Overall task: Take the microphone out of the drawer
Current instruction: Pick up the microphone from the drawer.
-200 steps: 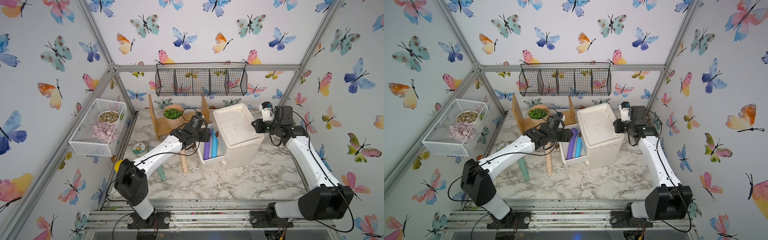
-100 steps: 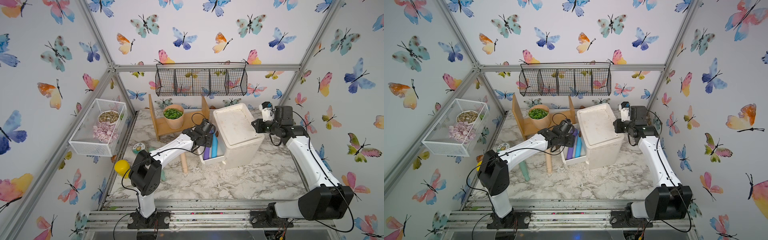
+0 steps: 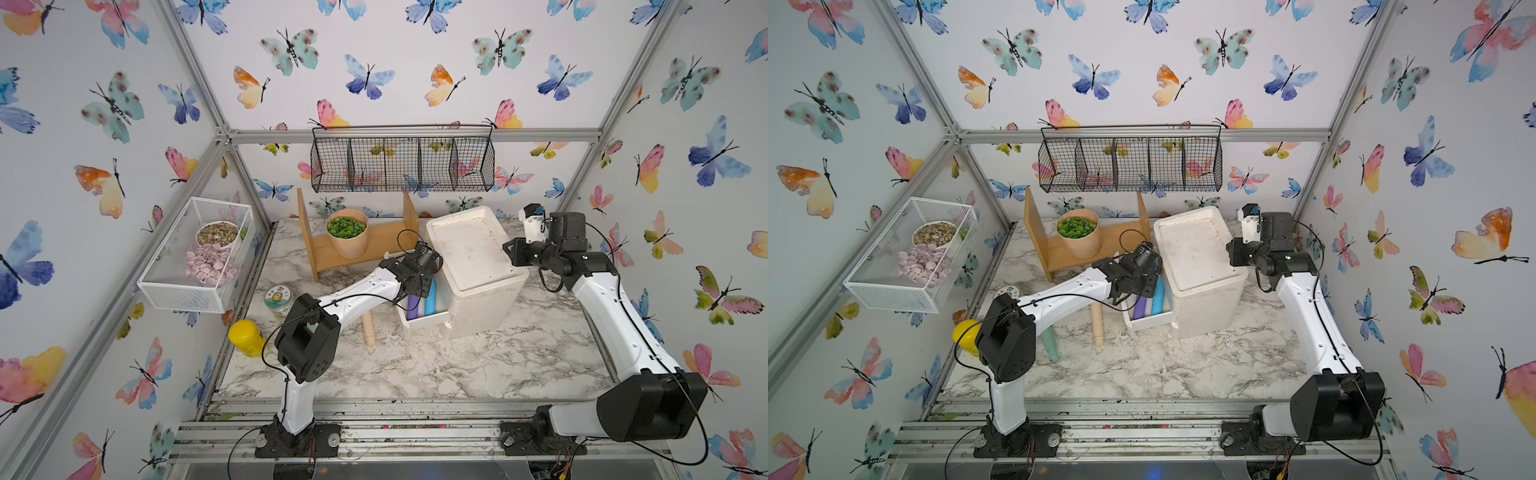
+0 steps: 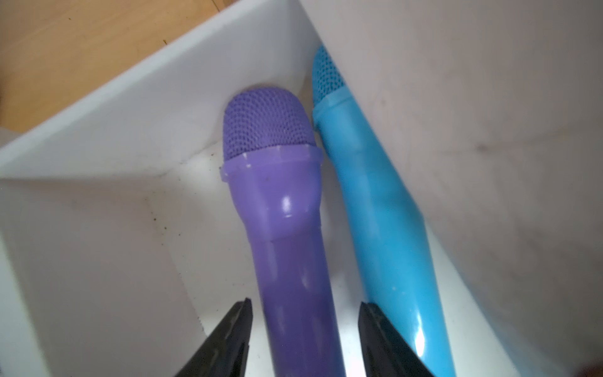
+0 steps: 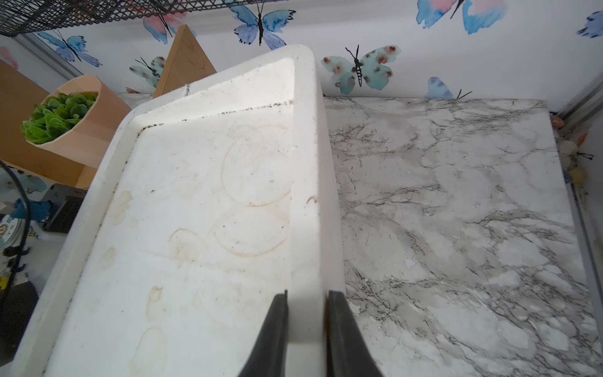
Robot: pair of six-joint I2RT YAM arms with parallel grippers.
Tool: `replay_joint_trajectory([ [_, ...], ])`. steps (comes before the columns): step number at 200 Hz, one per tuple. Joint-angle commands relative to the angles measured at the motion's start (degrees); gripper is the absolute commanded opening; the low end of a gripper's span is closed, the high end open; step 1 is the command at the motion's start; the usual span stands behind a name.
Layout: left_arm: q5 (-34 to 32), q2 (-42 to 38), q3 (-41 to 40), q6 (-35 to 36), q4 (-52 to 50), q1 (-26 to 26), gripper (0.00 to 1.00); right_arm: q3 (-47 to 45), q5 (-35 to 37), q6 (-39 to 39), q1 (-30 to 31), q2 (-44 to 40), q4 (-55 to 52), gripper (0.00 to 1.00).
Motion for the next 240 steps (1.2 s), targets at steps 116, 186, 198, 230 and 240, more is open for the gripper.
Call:
replay_joint_trajectory([
  [116,-2.96,4.94,0.08,0.19,-2.75,-0.26,0.51,-1.32,-6.4,4.89,0.31,0.04,3.69,0.09],
  [186,-3.48,6.45,0.87,0.04,-3.72,-0.29,0.47,-0.62,-6.14,4.56,0.28,0.37,3.21,0.09],
  [198,-3.68,6.05,0.87,-0.26,-3.66,-0.31,0.45,-0.52,-6.18,4.58,0.26,0.46,3.21,0.09],
  [230,-4.74,3.81,-0.38,-0.95,-1.86,-0.28,0.43,-0.37,-6.22,4.47,0.26,0.74,3.21,0.09],
  [240,-5.24,3.32,-1.16,-1.28,-0.95,-0.28,0.42,-0.34,-6.22,4.39,0.26,0.83,3.14,0.09],
])
